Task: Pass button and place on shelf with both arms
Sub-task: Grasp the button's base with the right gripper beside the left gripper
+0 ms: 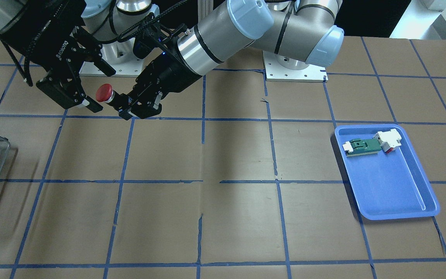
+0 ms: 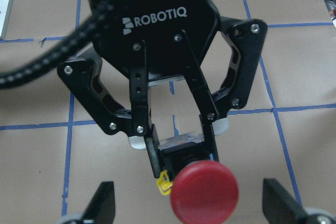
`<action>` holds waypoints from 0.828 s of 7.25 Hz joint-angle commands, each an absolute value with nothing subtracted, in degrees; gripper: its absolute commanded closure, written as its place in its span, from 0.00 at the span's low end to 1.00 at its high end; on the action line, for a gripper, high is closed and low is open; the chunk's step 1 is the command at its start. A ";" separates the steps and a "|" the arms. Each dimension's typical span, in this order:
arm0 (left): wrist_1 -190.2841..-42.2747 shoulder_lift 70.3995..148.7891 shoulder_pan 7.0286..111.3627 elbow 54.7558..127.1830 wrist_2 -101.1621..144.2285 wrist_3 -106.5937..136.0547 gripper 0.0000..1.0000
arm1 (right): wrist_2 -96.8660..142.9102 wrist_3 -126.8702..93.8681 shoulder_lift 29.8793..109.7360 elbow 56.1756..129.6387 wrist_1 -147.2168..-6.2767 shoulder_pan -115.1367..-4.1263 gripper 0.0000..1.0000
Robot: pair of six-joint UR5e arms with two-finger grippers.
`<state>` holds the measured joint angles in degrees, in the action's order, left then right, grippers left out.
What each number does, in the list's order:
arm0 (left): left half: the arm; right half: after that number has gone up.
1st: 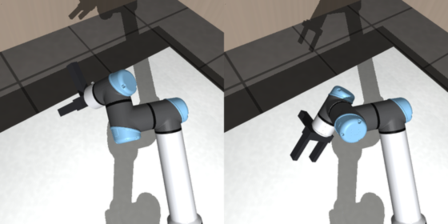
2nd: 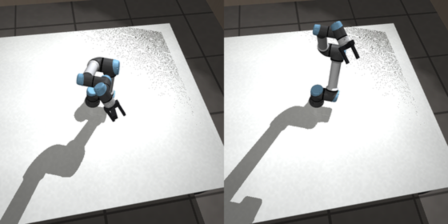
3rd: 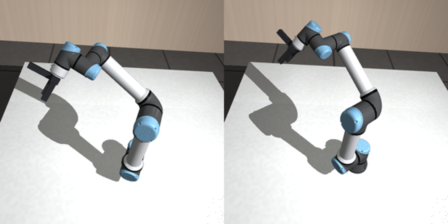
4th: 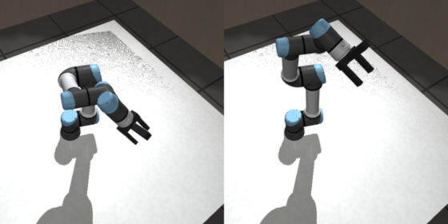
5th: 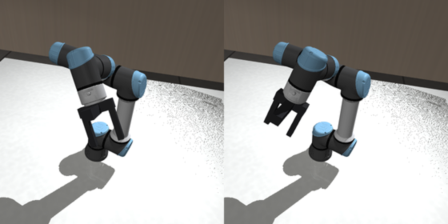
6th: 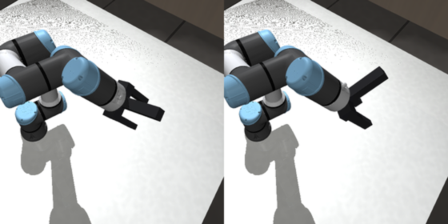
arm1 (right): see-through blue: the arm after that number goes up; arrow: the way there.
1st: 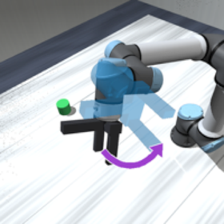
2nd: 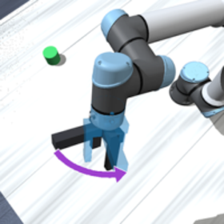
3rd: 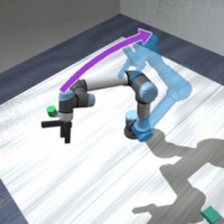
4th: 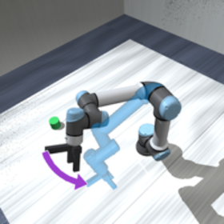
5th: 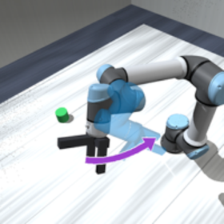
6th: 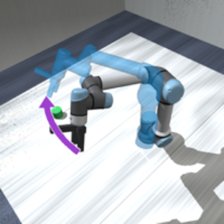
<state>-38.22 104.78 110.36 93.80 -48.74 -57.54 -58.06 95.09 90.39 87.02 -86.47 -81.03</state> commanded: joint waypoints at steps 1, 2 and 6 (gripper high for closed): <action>-37.88 104.85 110.39 94.39 -48.78 -57.66 1.00 | -57.48 93.52 89.82 87.10 -87.45 -81.21 0.00; -37.71 104.59 110.39 94.48 -48.69 -57.57 1.00 | -57.48 93.43 89.82 87.01 -87.54 -81.82 0.00; -37.71 104.68 110.39 94.57 -48.69 -57.48 1.00 | -59.58 93.43 89.65 87.54 -86.93 -82.00 0.01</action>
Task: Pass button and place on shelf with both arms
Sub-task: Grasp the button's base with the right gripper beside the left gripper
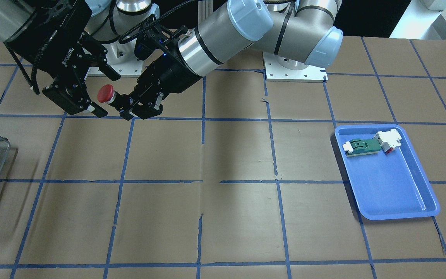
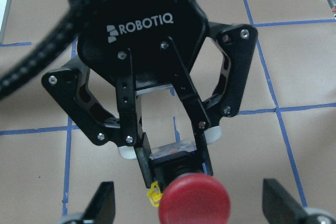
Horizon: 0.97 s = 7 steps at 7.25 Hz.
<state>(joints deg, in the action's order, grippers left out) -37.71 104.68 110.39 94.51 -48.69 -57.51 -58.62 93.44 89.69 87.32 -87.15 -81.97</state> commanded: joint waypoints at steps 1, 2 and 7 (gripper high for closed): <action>-37.71 104.68 110.39 94.48 -48.78 -57.39 1.00 | -59.94 93.51 89.82 87.54 -87.36 -82.00 0.13; -37.71 104.68 110.48 94.66 -48.78 -57.39 1.00 | -59.94 93.60 89.91 87.54 -87.71 -82.00 0.40; -37.71 104.68 110.48 94.39 -48.95 -55.64 0.01 | -59.94 94.22 89.82 87.19 -87.80 -82.09 1.00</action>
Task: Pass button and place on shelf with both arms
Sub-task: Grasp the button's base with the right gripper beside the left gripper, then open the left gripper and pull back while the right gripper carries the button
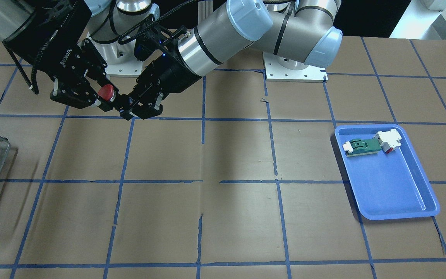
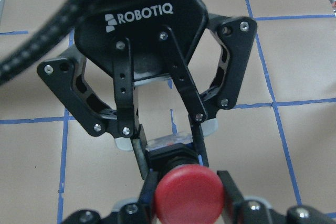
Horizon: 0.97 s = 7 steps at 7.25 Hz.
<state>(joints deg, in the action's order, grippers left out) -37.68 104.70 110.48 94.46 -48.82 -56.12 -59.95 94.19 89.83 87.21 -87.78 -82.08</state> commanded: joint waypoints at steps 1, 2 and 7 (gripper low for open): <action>-37.71 104.59 110.30 94.48 -48.96 -55.63 0.00 | -59.94 94.22 89.74 87.19 -87.80 -82.09 1.00; -37.88 104.42 110.22 94.22 -49.13 -55.63 0.00 | -59.94 94.22 89.74 87.19 -87.80 -82.09 1.00; -49.99 101.61 106.71 94.13 -66.31 -53.98 0.00 | -73.27 93.43 85.10 87.80 -94.89 -71.69 1.00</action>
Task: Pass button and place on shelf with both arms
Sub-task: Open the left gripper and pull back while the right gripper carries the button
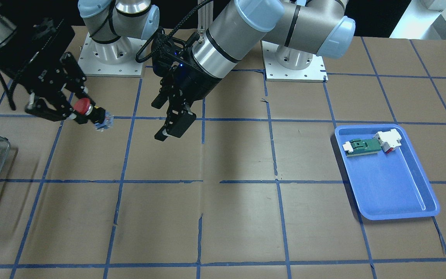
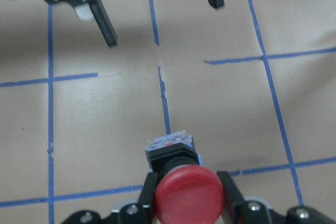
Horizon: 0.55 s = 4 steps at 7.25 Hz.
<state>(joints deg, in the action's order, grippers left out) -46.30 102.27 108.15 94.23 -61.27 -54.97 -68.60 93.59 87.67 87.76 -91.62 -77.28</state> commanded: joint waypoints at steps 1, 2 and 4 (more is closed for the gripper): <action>-54.36 100.73 103.91 94.74 -68.71 -52.49 0.00 | -77.04 94.47 82.12 87.80 -97.71 -65.37 1.00; -59.80 99.85 102.15 94.40 -68.90 -52.47 0.00 | -79.86 95.00 79.31 87.80 -102.17 -59.47 1.00; -65.28 97.83 99.51 94.22 -76.58 -50.73 0.00 | -88.11 99.55 75.16 87.45 -113.50 -52.15 1.00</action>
<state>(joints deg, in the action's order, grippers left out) -61.75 99.08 101.45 94.50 -71.56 -51.89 -83.28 96.83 77.65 87.67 -106.89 -56.44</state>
